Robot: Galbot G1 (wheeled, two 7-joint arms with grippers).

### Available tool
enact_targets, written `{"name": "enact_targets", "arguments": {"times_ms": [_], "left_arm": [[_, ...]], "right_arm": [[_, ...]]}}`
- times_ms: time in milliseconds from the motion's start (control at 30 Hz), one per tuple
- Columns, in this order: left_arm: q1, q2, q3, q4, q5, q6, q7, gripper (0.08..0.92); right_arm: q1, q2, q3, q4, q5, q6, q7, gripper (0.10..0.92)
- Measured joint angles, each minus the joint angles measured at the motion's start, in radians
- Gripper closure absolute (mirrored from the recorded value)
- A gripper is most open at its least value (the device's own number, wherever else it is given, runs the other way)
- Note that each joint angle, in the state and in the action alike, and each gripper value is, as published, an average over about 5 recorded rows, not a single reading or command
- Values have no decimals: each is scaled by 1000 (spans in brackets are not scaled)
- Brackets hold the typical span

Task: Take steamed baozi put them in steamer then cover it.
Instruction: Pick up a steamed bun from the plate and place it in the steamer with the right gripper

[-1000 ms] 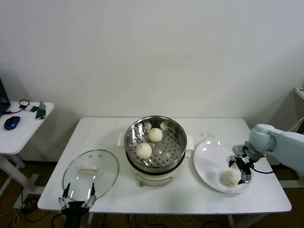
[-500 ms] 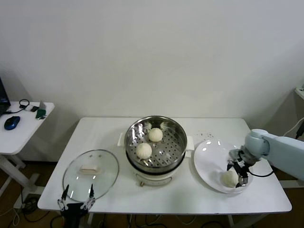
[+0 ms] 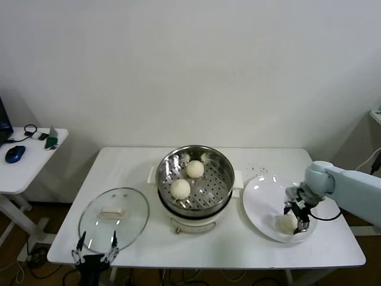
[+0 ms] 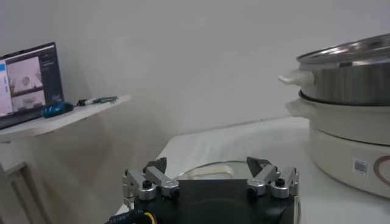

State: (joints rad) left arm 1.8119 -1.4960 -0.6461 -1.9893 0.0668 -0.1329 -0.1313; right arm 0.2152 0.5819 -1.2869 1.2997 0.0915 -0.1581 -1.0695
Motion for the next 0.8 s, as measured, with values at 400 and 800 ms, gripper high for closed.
{"name": "enact_targets", "arguments": {"times_ms": [400,800], "left_arm": [[0,4,9,-10,1,2,1,177],[1,10,19,-20,5,6,5,177]], "right_arm": [[221,40,-118,29,32,79,-46,287],[589,211,-286,86,57,279,-100,287]]}}
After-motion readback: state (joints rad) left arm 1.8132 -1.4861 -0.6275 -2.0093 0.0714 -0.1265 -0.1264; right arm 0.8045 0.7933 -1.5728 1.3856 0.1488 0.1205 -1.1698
